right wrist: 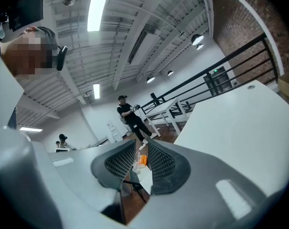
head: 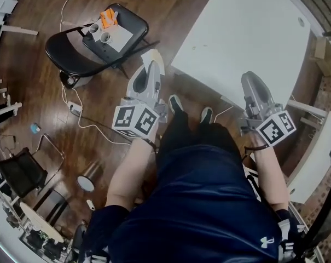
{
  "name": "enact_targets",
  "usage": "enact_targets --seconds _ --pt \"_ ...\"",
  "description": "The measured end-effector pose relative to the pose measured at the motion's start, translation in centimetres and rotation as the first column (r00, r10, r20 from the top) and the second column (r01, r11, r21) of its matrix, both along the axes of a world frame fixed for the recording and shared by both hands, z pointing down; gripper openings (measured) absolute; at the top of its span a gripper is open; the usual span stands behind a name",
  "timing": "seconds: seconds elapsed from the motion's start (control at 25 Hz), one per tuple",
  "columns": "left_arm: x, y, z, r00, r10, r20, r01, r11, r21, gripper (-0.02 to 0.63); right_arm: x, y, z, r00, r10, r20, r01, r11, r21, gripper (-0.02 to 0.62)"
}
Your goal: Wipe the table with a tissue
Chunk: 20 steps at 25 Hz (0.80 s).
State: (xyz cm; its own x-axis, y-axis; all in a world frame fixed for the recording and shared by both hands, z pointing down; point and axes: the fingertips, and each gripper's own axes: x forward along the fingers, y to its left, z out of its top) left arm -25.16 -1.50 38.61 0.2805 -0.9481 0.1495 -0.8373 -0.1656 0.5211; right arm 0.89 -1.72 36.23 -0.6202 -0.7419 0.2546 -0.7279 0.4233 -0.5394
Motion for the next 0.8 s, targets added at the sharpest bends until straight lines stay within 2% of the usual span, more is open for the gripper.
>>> enact_targets --seconds 0.28,0.52,0.64,0.8 --pt "2.6 -2.4 3.9 0.999 0.031 0.043 -0.027 0.994 -0.106 0.023 1.6 -2.4 2.8 1.000 0.018 0.018 -0.017 0.998 -0.058 0.077" --pt "4.2 -3.9 7.9 0.993 0.027 0.116 -0.004 0.980 -0.200 0.023 2.3 -4.9 7.0 0.998 0.000 0.067 0.008 0.994 -0.113 0.072" --pt "5.5 -5.1 10.1 0.984 0.051 0.169 -0.006 0.966 -0.260 0.023 3.0 -6.0 8.5 0.996 -0.007 0.088 0.019 0.990 -0.139 0.067" --pt "7.0 -6.1 13.3 0.966 0.071 0.247 0.022 0.934 -0.355 0.023 4.4 -6.7 10.1 0.993 -0.007 0.121 0.029 0.984 -0.178 0.064"
